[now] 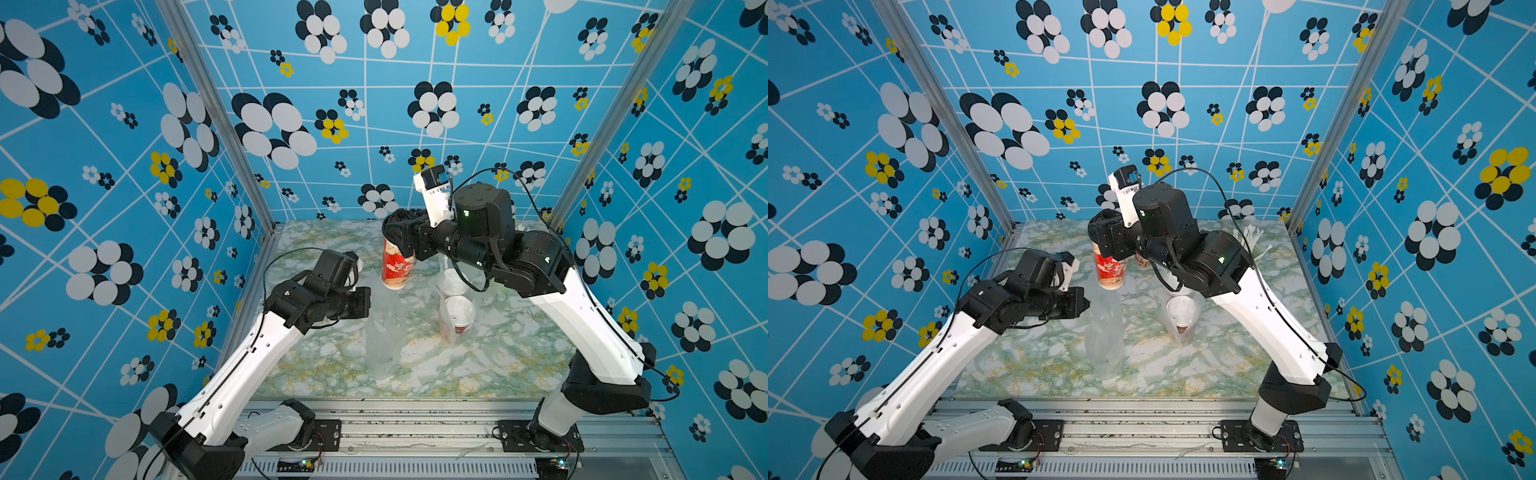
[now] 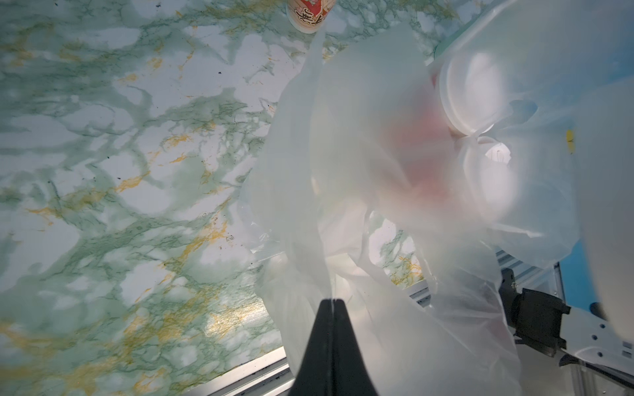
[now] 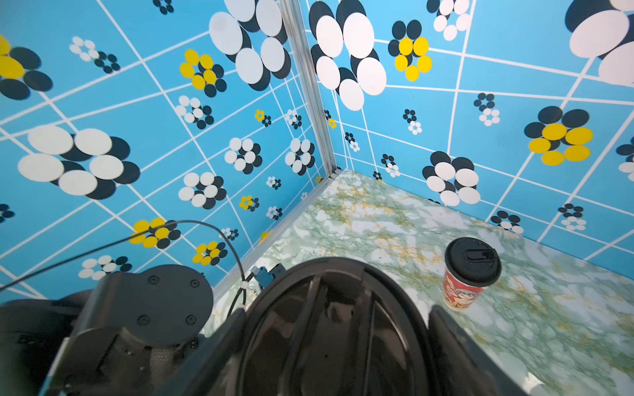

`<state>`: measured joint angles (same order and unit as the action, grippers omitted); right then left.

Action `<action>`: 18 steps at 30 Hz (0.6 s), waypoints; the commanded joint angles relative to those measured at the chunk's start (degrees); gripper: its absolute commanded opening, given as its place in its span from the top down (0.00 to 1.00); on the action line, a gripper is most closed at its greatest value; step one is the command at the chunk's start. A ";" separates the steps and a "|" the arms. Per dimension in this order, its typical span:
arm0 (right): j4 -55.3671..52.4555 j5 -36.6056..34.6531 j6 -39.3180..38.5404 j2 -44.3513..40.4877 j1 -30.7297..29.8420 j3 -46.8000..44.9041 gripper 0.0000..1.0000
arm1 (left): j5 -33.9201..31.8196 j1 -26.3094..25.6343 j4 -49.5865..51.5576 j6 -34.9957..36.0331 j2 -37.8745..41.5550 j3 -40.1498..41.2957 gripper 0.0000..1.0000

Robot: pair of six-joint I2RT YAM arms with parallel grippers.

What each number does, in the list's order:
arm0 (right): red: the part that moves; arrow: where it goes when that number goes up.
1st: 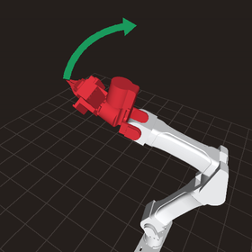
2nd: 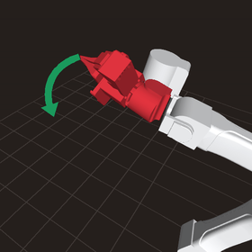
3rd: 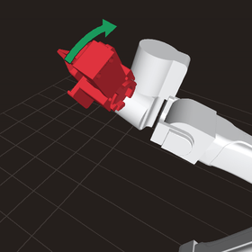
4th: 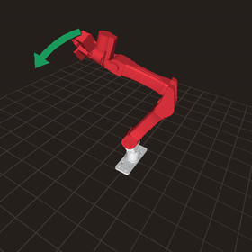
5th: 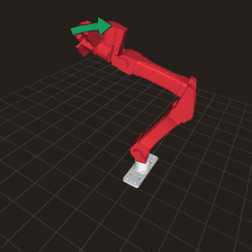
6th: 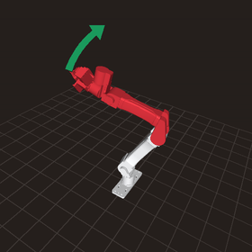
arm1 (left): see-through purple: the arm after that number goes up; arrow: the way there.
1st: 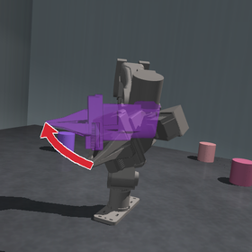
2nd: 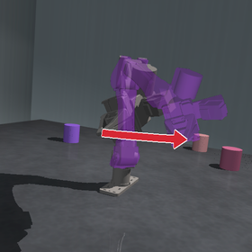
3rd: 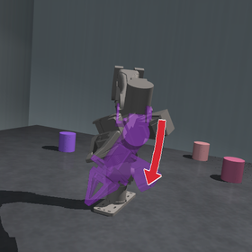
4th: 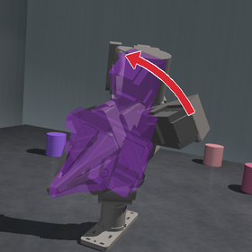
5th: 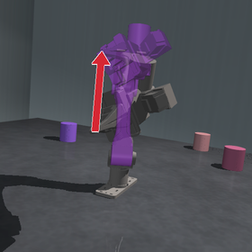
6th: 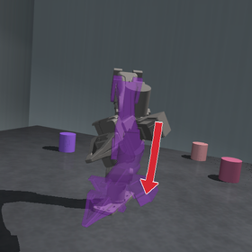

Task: Pack milk tea into plastic carrier bags
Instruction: Place the milk tea cup in the plastic carrier bag.

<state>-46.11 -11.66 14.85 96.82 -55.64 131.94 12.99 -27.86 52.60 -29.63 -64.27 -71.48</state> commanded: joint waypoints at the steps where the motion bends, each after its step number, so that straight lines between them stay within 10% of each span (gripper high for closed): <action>1: 5.40 1.26 2.40 0.25 -0.94 -0.37 0.50 | 9.36 3.41 -8.39 -2.78 3.46 4.55 1.00; 18: 14.61 -5.09 5.32 0.84 -1.54 -12.99 0.51 | 13.64 8.08 -10.33 -3.13 7.04 9.19 1.00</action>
<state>-37.52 -14.17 19.00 98.50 -56.88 120.97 27.03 -20.25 40.77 -33.65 -57.98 -62.11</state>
